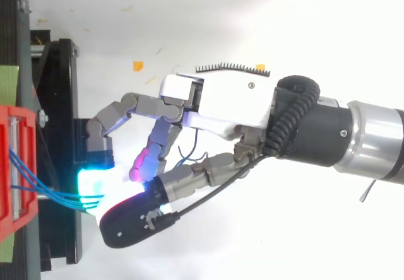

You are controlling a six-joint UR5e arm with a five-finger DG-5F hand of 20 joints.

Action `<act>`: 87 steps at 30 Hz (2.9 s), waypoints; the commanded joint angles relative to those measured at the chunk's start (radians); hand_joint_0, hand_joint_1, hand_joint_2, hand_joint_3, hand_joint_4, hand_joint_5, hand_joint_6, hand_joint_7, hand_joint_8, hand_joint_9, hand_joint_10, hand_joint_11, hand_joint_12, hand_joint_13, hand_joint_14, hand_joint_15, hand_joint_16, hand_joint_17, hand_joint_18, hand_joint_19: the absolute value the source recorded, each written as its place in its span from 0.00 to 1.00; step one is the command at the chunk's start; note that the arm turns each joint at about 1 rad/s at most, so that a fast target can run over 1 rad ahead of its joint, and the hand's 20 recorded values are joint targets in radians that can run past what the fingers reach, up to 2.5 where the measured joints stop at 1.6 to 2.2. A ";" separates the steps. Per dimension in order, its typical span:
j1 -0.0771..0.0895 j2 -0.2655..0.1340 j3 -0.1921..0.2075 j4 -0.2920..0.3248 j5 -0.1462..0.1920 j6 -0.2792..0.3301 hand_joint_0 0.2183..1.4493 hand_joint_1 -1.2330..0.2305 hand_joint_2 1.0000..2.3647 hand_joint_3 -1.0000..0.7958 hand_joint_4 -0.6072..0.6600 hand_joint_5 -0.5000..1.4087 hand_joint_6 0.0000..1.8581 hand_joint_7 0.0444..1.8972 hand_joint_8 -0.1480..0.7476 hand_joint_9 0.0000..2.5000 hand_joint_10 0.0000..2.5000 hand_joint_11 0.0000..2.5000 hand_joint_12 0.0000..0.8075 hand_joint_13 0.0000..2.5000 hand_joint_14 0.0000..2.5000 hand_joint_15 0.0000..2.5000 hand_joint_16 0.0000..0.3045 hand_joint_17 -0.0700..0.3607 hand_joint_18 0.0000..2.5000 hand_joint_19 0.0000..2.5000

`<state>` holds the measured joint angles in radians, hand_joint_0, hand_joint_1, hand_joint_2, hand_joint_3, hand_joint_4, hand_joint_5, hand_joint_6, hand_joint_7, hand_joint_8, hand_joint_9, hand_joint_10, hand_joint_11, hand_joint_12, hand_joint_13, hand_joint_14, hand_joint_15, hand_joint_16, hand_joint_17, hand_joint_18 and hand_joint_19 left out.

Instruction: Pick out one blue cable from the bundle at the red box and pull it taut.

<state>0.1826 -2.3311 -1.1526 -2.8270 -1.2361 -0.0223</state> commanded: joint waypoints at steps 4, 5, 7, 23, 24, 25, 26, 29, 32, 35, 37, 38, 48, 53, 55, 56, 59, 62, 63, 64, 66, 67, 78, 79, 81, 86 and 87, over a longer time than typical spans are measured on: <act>0.002 -0.001 -0.001 0.000 0.001 0.001 0.45 0.20 0.01 0.42 0.38 0.22 0.50 0.60 0.48 0.58 0.02 0.38 0.46 0.46 0.01 0.28 0.17 0.43 0.37 0.28; 0.002 -0.001 -0.001 0.000 0.001 0.001 0.46 0.20 0.01 0.41 0.38 0.22 0.50 0.60 0.49 0.58 0.02 0.38 0.46 0.46 0.01 0.28 0.16 0.42 0.37 0.28; 0.002 -0.001 0.001 0.000 0.000 0.001 0.46 0.20 0.01 0.39 0.37 0.23 0.51 0.58 0.46 0.58 0.02 0.38 0.45 0.46 0.01 0.28 0.16 0.42 0.37 0.28; 0.000 0.001 0.001 0.000 0.001 -0.001 0.46 0.21 0.00 0.29 0.38 0.23 0.51 0.55 0.48 0.59 0.02 0.38 0.45 0.46 0.01 0.27 0.16 0.42 0.38 0.27; 0.000 0.001 0.001 0.000 0.001 -0.001 0.45 0.20 0.00 0.28 0.38 0.23 0.51 0.56 0.49 0.59 0.02 0.38 0.45 0.46 0.01 0.27 0.16 0.42 0.38 0.27; 0.000 -0.001 0.001 0.000 0.000 -0.001 0.45 0.20 0.00 0.28 0.39 0.23 0.51 0.56 0.49 0.59 0.02 0.38 0.45 0.46 0.01 0.28 0.16 0.42 0.38 0.27; 0.000 -0.001 0.001 0.000 0.000 -0.001 0.45 0.20 0.00 0.28 0.38 0.23 0.51 0.55 0.49 0.58 0.02 0.38 0.45 0.46 0.01 0.27 0.16 0.42 0.38 0.27; 0.000 -0.001 0.001 0.000 0.000 0.001 0.44 0.20 0.00 0.28 0.38 0.23 0.51 0.55 0.48 0.58 0.02 0.38 0.45 0.46 0.01 0.28 0.16 0.42 0.38 0.26; 0.000 -0.001 0.001 -0.002 0.000 -0.001 0.41 0.21 0.00 0.28 0.39 0.22 0.51 0.53 0.47 0.58 0.02 0.38 0.45 0.46 0.01 0.27 0.16 0.42 0.38 0.26; 0.000 -0.001 0.001 -0.002 0.000 -0.001 0.35 0.23 0.00 0.28 0.44 0.22 0.50 0.49 0.48 0.58 0.02 0.37 0.45 0.45 0.01 0.27 0.16 0.42 0.38 0.27; 0.000 -0.001 -0.001 -0.002 0.000 0.001 0.31 0.25 0.00 0.28 0.46 0.23 0.50 0.48 0.48 0.58 0.02 0.38 0.45 0.45 0.01 0.28 0.16 0.42 0.37 0.27; 0.000 -0.001 0.001 -0.002 0.000 -0.001 0.30 0.25 0.00 0.28 0.46 0.23 0.50 0.47 0.48 0.58 0.02 0.37 0.46 0.45 0.01 0.27 0.17 0.43 0.38 0.27; -0.002 -0.001 0.001 -0.009 -0.005 0.001 0.27 0.41 0.00 0.28 0.50 0.22 0.46 0.50 0.49 0.57 0.01 0.37 0.48 0.45 0.01 0.27 0.18 0.44 0.36 0.27; 0.000 -0.001 0.001 -0.011 -0.006 -0.001 0.31 0.37 0.01 0.37 0.49 0.22 0.46 0.49 0.50 0.55 0.02 0.36 0.47 0.43 0.01 0.27 0.17 0.44 0.35 0.27; 0.000 -0.001 0.001 -0.011 -0.006 0.001 0.30 0.35 0.01 0.43 0.48 0.22 0.48 0.49 0.51 0.55 0.01 0.37 0.47 0.43 0.01 0.27 0.18 0.44 0.35 0.27; -0.002 0.001 0.001 -0.011 -0.008 -0.001 0.30 0.34 0.01 0.44 0.48 0.22 0.48 0.48 0.51 0.56 0.01 0.37 0.49 0.43 0.01 0.27 0.18 0.45 0.36 0.27; -0.002 0.001 0.001 -0.014 -0.009 -0.001 0.30 0.32 0.01 0.49 0.49 0.22 0.48 0.50 0.54 0.57 0.01 0.36 0.52 0.45 0.01 0.26 0.20 0.48 0.38 0.26; -0.002 -0.001 0.001 -0.015 -0.011 0.001 0.31 0.29 0.01 0.51 0.50 0.22 0.49 0.48 0.55 0.56 0.01 0.36 0.53 0.45 0.01 0.26 0.21 0.50 0.39 0.25; -0.002 -0.001 0.001 -0.015 -0.011 -0.001 0.31 0.28 0.01 0.50 0.51 0.22 0.49 0.46 0.55 0.56 0.01 0.36 0.53 0.45 0.01 0.26 0.21 0.50 0.39 0.25; -0.002 -0.001 0.001 -0.015 -0.011 -0.001 0.31 0.28 0.01 0.47 0.52 0.21 0.49 0.45 0.54 0.56 0.01 0.36 0.52 0.44 0.01 0.26 0.21 0.49 0.38 0.26; -0.002 -0.001 0.001 -0.015 -0.011 0.001 0.29 0.30 0.01 0.37 0.51 0.21 0.49 0.46 0.51 0.54 0.01 0.37 0.48 0.43 0.01 0.27 0.18 0.45 0.35 0.28; -0.002 0.001 0.001 -0.015 -0.011 -0.001 0.26 0.31 0.00 0.31 0.51 0.21 0.49 0.44 0.51 0.55 0.01 0.37 0.48 0.43 0.01 0.27 0.18 0.45 0.36 0.27; 0.000 0.001 0.001 -0.012 -0.011 -0.001 0.30 0.43 0.00 0.32 0.49 0.22 0.48 0.48 0.50 0.55 0.01 0.37 0.47 0.43 0.01 0.27 0.17 0.44 0.35 0.28; 0.000 -0.001 0.001 -0.012 -0.011 0.001 0.30 0.42 0.01 0.35 0.49 0.22 0.48 0.49 0.50 0.56 0.01 0.37 0.47 0.43 0.01 0.27 0.17 0.44 0.34 0.28; 0.000 0.001 0.001 -0.014 -0.011 0.001 0.30 0.40 0.01 0.39 0.48 0.22 0.48 0.49 0.50 0.56 0.01 0.37 0.47 0.43 0.01 0.27 0.17 0.44 0.35 0.28; -0.002 -0.001 0.005 -0.015 -0.011 -0.001 0.30 0.35 0.01 0.46 0.48 0.22 0.48 0.51 0.53 0.57 0.01 0.37 0.51 0.44 0.01 0.26 0.19 0.47 0.37 0.27; -0.002 -0.001 0.005 -0.015 -0.011 0.001 0.30 0.33 0.01 0.48 0.48 0.23 0.48 0.53 0.54 0.57 0.01 0.36 0.52 0.44 0.01 0.26 0.20 0.48 0.38 0.26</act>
<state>0.1816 -2.3312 -1.1487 -2.8420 -1.2471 -0.0220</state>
